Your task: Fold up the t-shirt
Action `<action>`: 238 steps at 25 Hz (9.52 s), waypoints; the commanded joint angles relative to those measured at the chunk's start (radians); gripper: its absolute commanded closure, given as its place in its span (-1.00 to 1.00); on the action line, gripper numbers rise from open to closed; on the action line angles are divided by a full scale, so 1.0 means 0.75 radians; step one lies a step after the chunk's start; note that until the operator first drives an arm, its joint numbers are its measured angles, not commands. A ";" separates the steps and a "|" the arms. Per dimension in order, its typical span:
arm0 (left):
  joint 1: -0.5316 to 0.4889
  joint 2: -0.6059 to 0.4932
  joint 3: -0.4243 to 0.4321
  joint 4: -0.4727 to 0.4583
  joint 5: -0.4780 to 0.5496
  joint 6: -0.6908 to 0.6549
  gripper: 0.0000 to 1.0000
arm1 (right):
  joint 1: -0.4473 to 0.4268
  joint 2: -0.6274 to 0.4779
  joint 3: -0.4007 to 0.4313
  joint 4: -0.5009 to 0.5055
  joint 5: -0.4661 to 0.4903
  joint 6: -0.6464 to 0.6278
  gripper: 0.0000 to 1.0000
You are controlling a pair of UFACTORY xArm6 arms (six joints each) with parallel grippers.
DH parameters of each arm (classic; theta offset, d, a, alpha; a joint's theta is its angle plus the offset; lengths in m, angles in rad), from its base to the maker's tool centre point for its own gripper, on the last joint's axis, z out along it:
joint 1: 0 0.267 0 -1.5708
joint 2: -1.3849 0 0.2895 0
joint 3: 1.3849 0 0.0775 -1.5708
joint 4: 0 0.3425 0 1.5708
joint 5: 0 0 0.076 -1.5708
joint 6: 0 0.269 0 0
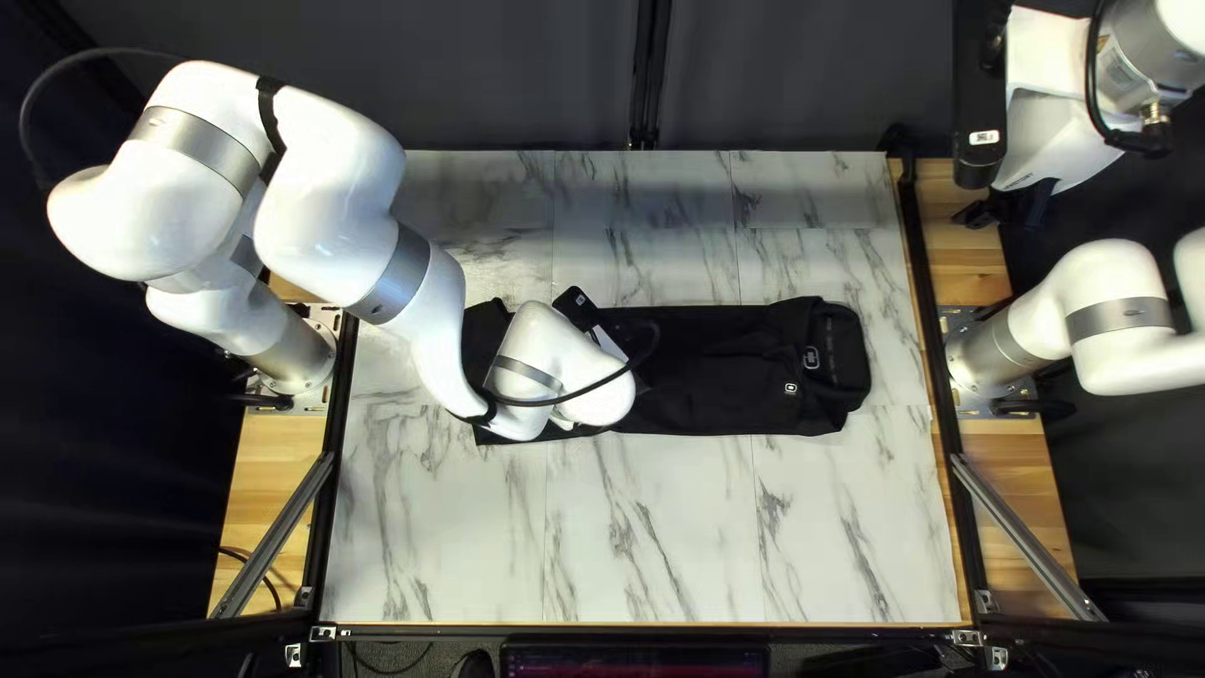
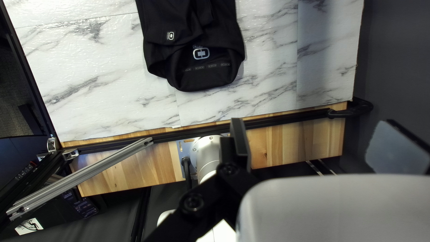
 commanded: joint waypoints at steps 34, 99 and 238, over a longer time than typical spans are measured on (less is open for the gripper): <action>-0.037 0.197 -0.393 0.188 0.079 -0.026 1.00 | 0.000 0.000 0.000 0.000 0.000 0.000 -1.00; 0.666 -0.011 0.235 -1.014 -0.929 2.860 -1.00 | 0.000 0.000 0.000 0.000 0.000 0.000 -1.00; 0.055 0.225 -0.226 0.193 -0.513 0.650 1.00 | 0.000 0.000 0.000 0.000 0.000 0.000 -1.00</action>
